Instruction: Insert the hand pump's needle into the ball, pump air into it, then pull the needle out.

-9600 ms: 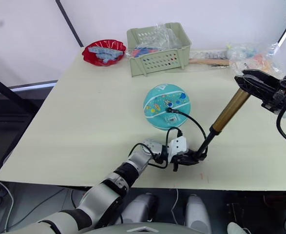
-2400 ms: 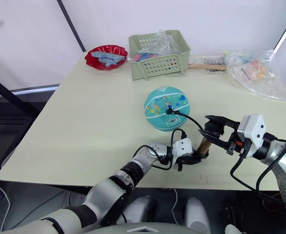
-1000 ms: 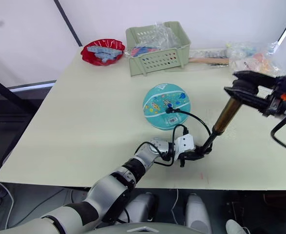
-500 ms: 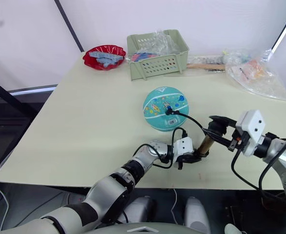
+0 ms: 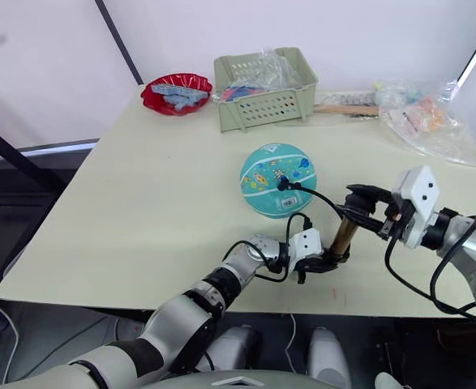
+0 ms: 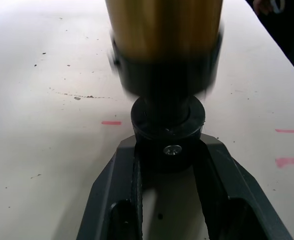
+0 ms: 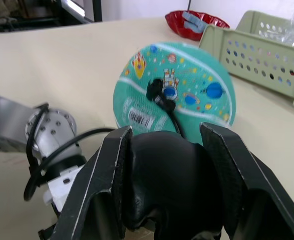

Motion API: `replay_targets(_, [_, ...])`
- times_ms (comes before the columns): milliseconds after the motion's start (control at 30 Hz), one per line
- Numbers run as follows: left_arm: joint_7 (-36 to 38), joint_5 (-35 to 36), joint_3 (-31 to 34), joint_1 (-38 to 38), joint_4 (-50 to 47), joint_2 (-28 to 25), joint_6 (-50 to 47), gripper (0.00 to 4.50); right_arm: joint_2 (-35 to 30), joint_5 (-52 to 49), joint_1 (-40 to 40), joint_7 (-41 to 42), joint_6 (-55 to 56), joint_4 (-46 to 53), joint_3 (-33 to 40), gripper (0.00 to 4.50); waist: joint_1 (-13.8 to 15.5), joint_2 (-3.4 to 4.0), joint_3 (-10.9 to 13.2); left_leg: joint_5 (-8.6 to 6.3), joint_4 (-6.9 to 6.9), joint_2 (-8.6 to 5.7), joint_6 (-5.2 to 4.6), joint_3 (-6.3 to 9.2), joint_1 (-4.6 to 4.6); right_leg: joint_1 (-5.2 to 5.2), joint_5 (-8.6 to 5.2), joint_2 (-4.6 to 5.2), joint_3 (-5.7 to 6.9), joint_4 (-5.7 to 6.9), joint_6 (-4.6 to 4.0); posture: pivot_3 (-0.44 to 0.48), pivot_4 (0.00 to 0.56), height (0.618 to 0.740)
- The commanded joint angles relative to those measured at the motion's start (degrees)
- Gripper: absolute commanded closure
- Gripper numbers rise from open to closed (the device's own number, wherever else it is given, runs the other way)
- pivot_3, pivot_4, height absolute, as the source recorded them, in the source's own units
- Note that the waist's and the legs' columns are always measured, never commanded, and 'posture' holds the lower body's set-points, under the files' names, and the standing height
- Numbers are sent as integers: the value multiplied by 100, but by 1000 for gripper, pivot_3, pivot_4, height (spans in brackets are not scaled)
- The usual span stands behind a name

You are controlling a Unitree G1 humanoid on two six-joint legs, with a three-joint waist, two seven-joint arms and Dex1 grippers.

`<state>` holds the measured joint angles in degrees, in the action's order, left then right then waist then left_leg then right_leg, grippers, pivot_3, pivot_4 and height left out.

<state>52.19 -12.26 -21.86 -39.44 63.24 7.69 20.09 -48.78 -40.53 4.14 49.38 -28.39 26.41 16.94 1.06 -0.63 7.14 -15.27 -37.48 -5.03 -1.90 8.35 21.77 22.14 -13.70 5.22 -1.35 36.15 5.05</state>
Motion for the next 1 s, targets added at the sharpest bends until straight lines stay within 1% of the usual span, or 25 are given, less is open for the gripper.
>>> replay_targets(33, [102,-210,-197,199,306,-11,-181,3546,-311,-583,352,61,-165,204,885,2872,-4,1,4,0,0,-2,0,-1,0,0,0,3,0,-3,1,0,150,740])
replay_targets(100, [107,-209,-198,200,308,-11,-181,3546,-465,-804,486,67,-331,163,1106,2872,-4,2,8,0,0,-3,-1,1,1,-1,1,4,2,-6,1,0,150,740])
replay_targets(200, [122,-213,-207,203,316,-9,-172,3546,-863,-1379,953,6,-750,-24,1555,2872,-6,21,28,0,0,-2,-1,-3,1,-1,1,7,2,-6,2,0,150,740])
replay_targets(300, [120,-220,-221,219,312,-6,-157,3546,-1207,-1727,1300,37,-1060,-226,1825,2872,2,31,38,0,0,-3,-1,-4,3,0,1,11,6,-6,1,0,150,740])
replay_targets(500, [98,-251,-272,240,303,-15,-116,3546,-1636,-2119,1760,74,-1506,-601,2048,2872,4,30,46,0,0,-9,-2,-7,25,19,2,21,7,-10,2,0,150,740])
replay_targets(600, [53,-298,-327,282,290,-42,-56,3546,-1720,-2095,1840,143,-1582,-677,2066,2872,3,34,48,1,-1,-17,-1,-8,55,56,3,29,4,-2,2,0,150,740])
replay_targets(667, [33,-279,-332,303,280,-44,-48,3546,-1643,-1946,1658,243,-1542,-533,1970,2872,4,34,48,2,-2,-18,0,-7,65,67,3,30,6,1,2,0,150,740])
replay_targets(833, [-4,-273,-336,293,274,-50,-4,3546,-1202,-1589,1068,210,-1371,-111,1665,2872,7,31,46,2,-4,-20,0,-6,70,73,3,32,7,2,2,0,150,740])
replay_targets(967, [25,-245,-323,297,268,-48,34,3546,-802,-1206,541,167,-1069,166,1374,2872,-3,22,45,1,-5,-21,-1,-5,49,54,2,29,7,8,3,0,150,740])
replay_targets(1000, [36,-237,-319,301,262,-45,41,3546,-745,-981,368,210,-913,223,1252,2872,-9,22,45,1,-5,-21,-2,-7,38,46,2,29,5,12,3,0,150,740])
